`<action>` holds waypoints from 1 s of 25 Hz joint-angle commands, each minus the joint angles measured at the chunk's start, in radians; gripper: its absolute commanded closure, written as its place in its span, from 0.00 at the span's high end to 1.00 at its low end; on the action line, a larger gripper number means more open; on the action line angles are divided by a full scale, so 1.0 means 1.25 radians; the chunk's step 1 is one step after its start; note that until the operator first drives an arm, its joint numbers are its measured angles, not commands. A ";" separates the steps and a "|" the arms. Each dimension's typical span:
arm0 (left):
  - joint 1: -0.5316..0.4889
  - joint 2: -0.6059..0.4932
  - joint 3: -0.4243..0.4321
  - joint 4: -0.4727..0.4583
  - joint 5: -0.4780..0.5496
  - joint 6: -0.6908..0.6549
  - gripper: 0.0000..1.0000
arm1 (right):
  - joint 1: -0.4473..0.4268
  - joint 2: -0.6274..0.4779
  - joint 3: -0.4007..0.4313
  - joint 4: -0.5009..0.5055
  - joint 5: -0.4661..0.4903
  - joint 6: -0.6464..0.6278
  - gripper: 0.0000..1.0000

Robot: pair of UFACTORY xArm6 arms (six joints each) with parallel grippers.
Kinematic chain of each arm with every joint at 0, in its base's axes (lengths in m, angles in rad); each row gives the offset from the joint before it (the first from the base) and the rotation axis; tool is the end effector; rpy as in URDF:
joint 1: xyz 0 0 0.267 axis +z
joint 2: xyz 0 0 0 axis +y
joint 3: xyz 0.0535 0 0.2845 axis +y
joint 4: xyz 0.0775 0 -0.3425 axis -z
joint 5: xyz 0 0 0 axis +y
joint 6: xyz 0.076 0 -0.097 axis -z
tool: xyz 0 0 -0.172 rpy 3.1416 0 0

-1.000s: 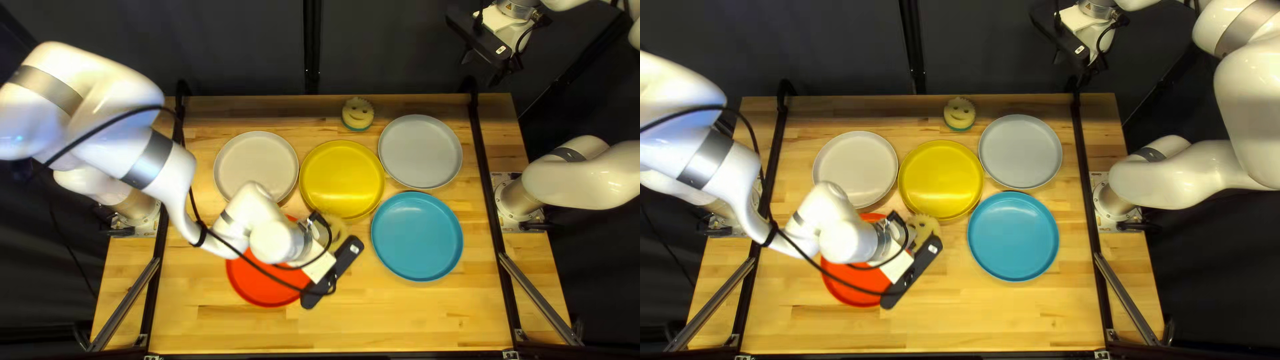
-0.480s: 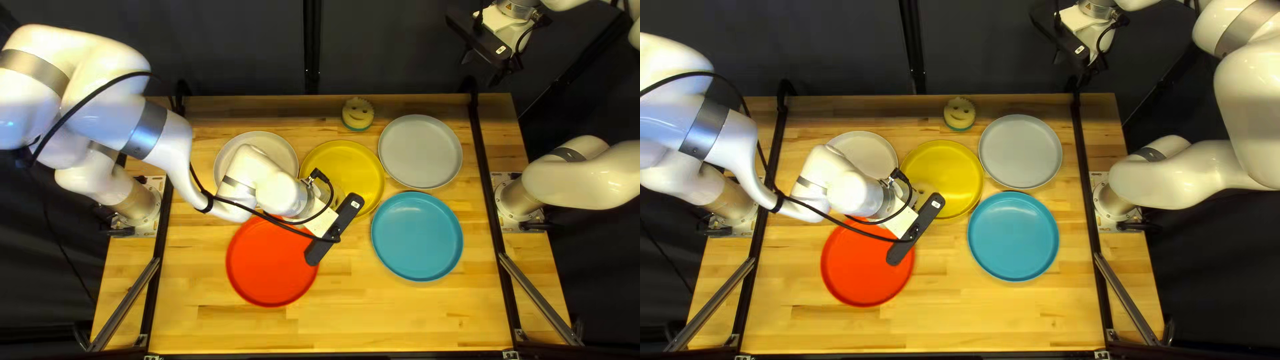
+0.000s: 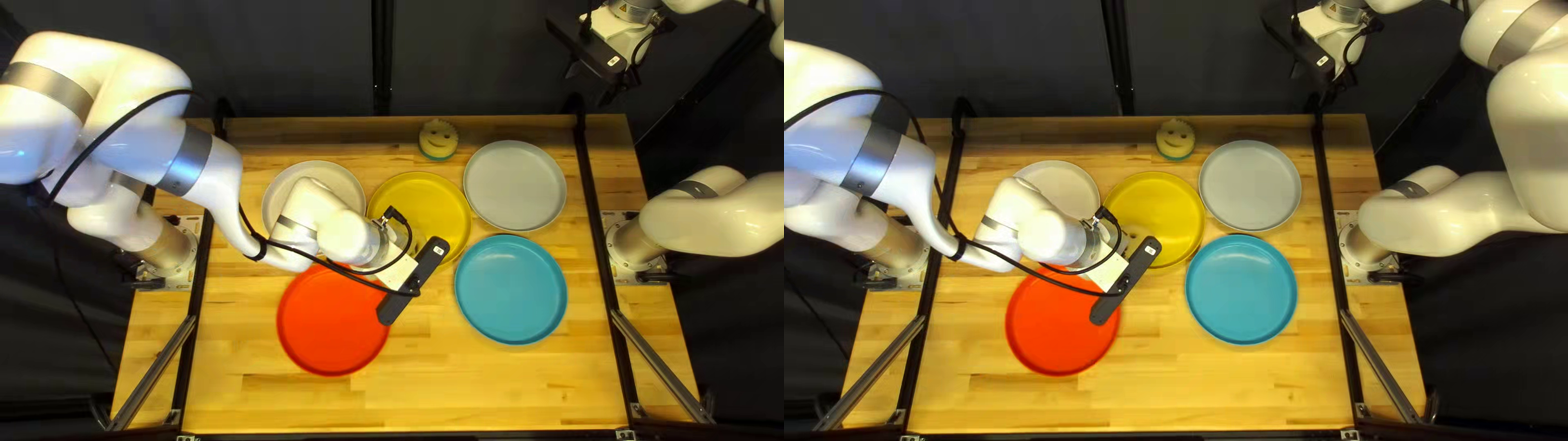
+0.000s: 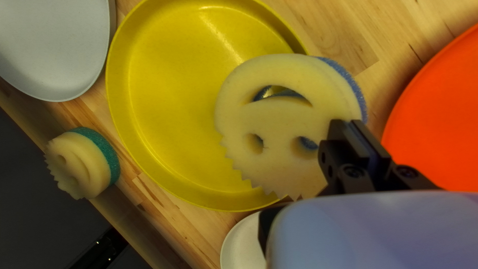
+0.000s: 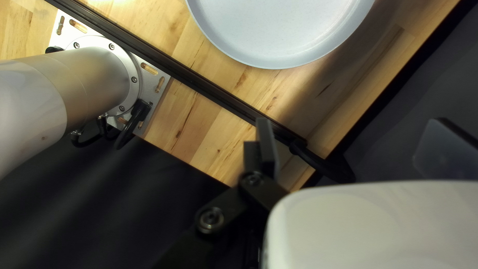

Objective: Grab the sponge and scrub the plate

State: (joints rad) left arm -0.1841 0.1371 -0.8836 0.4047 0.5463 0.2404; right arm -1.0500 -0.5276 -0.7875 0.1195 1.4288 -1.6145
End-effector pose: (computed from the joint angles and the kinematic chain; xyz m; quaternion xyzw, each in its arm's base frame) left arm 0.5105 -0.0651 0.0983 -0.9190 0.3622 -0.0944 0.1238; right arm 0.1754 -0.2446 0.2540 -0.9605 -0.2662 -0.0435 0.0689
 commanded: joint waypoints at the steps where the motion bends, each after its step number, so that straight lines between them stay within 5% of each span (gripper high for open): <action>1: 0.006 0.019 -0.004 0.001 -0.019 0.006 0.00 | 0.000 0.000 0.000 0.000 0.000 0.000 1.00; 20: 0.093 0.170 -0.135 -0.086 -0.048 0.195 0.00 | 0.000 0.000 0.000 0.000 0.000 0.000 1.00; 25: 0.093 0.141 -0.081 -0.095 -0.071 0.202 0.00 | 0.000 0.000 0.000 0.000 0.000 0.000 1.00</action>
State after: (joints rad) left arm -0.0692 0.3377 -1.0231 0.2919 0.4740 0.4902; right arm -1.0500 -0.5276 -0.7875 0.1195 1.4288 -1.6145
